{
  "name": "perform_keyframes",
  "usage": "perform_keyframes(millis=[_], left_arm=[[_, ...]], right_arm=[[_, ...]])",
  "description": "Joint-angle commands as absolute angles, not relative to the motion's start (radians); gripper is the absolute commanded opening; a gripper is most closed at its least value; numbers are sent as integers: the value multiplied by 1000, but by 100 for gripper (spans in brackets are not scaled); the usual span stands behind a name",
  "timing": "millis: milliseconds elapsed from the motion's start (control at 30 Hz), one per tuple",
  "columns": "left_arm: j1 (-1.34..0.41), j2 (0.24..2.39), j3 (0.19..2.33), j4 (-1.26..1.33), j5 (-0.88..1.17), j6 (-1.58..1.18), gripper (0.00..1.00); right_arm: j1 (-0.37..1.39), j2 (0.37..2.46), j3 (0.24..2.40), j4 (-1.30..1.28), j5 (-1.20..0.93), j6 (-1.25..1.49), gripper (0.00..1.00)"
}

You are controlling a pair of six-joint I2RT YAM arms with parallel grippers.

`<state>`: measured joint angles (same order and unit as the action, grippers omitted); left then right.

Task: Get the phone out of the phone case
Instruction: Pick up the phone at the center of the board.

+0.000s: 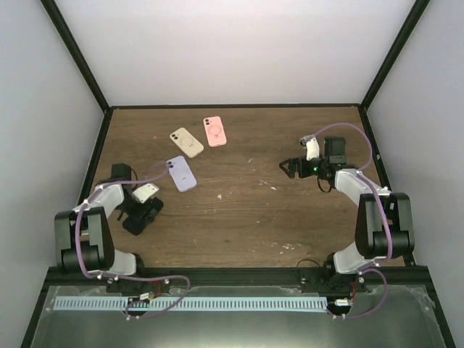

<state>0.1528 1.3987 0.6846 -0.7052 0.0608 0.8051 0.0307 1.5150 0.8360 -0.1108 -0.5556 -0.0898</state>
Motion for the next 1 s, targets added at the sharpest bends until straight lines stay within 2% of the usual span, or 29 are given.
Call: perform_keyframes(millis=[0,133,333,500,633,867,967], left_arm=[[148,1455,700,-686,118,802,100],[110,1487,670,-623,76,781,92],[87,1504,668,-627,87,765,74],[77,1456,716,-709,171,760,63],[38,1381,780,-777,265,738,54],[-70,1220,881,-842,444,673,52],[-160,1211,946,-883,452,632,51]], right_arm=[[40,1512,871,-128,-596,-103,100],[40,1504,868,-120,-620,-106,100],[40,1494,871,-122,-656,-122,100],[39,1476,882,-119,-692,-162,100],[46,1467,927,-156,-829,-212,100],[129,1434,1019,-188,-941,-325,100],[174,1405,1044,-226,-999,-560,100]])
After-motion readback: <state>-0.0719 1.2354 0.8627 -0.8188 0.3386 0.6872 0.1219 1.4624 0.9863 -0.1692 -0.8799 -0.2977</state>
